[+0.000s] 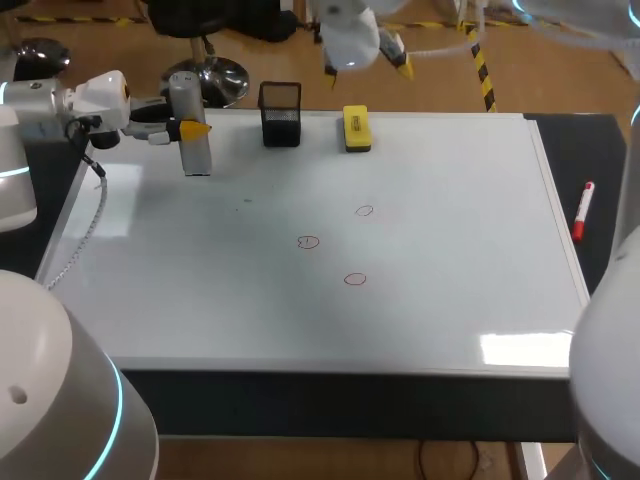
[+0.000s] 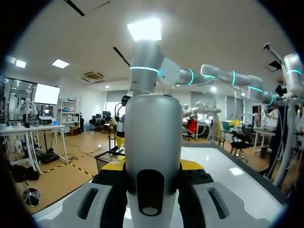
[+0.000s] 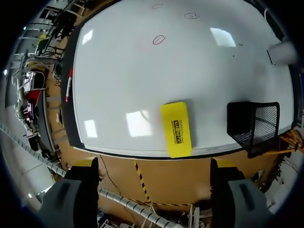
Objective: Pick up the inspection probe, press it on each red-marked spot on the whiteboard one by one, put down the probe, pick up the eraser, and wipe off all the red marks.
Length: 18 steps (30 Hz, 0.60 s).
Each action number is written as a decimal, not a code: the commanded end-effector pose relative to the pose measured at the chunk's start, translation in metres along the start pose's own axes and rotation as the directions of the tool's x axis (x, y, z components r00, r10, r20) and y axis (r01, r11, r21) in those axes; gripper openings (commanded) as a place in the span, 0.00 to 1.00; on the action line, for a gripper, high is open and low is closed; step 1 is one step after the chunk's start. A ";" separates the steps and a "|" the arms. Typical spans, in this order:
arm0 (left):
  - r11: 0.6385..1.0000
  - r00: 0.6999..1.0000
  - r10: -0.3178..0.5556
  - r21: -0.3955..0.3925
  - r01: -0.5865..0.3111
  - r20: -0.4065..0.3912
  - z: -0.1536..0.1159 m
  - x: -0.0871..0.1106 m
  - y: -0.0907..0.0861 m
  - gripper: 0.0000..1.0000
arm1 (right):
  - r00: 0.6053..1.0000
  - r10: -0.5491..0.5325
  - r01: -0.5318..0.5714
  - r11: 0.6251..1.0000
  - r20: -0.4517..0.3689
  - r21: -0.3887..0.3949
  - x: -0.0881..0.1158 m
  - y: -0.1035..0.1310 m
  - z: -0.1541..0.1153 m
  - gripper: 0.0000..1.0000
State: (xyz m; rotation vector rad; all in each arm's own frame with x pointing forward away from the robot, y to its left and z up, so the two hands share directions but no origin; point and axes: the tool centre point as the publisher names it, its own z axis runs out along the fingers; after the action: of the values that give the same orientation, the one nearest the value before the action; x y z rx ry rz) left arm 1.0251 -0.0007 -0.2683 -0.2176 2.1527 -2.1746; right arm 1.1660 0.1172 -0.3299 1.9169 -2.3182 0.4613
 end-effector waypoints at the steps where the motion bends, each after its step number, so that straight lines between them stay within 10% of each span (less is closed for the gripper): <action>1: 1.000 1.000 0.001 0.000 -0.001 -0.001 0.000 0.000 -0.001 0.00 | 0.984 0.017 -0.019 1.000 -0.176 -0.009 -0.004 0.001 0.007 1.00; 18: 1.000 1.000 0.001 0.000 -0.001 -0.001 0.000 0.000 -0.001 0.00 | 0.995 0.084 -0.086 0.995 0.047 0.045 -0.005 0.013 0.029 1.00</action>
State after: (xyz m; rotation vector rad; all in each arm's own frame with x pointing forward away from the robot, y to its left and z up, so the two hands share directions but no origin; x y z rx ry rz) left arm 1.0251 -0.0007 -0.2683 -0.2176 2.1527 -2.1747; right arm 1.1630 0.1255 -0.3585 1.8328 -2.4036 0.5300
